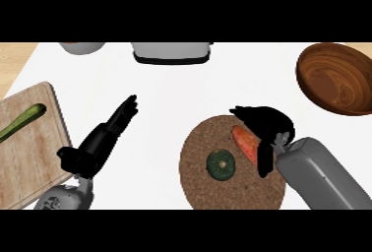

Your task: Pick the sweet potato from the placemat and place it in the bowl

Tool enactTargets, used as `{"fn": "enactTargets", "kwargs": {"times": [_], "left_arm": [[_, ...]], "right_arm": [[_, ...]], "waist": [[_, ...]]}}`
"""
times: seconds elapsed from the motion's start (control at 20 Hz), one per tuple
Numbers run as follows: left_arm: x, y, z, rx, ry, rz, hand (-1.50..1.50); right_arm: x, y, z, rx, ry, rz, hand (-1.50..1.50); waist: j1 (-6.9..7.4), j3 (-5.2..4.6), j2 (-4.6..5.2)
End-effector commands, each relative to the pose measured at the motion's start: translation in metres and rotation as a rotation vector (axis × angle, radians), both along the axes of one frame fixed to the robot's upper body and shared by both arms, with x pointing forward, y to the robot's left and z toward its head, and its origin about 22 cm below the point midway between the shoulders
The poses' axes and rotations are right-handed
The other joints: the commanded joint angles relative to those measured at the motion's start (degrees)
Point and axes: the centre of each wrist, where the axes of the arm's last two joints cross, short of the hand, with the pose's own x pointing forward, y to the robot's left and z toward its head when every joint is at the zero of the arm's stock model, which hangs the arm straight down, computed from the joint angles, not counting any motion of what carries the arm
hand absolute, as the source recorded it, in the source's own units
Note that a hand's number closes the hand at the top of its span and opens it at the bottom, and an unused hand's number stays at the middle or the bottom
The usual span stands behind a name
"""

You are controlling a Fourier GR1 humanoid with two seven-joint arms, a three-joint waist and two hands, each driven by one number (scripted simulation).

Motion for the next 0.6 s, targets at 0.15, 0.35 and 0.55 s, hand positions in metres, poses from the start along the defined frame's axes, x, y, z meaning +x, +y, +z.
{"fn": "enactTargets", "kwargs": {"times": [0.15, 0.35, 0.55], "left_arm": [[0.009, -0.021, 0.01, 0.011, -0.004, 0.007, 0.0], [0.015, -0.005, -0.008, -0.007, 0.01, 0.011, 0.0], [0.019, -0.01, -0.003, -0.005, -0.005, -0.003, 0.0]], "right_arm": [[-0.001, -0.01, -0.034, -0.01, 0.044, -0.019, -1.5], [-0.003, -0.02, -0.033, -0.001, 0.047, -0.024, -1.5], [0.009, -0.009, -0.042, 0.024, 0.027, -0.022, -1.5]], "waist": [[-0.08, 0.01, 0.03], [-0.26, -0.01, 0.0], [-0.16, -0.01, 0.01]]}}
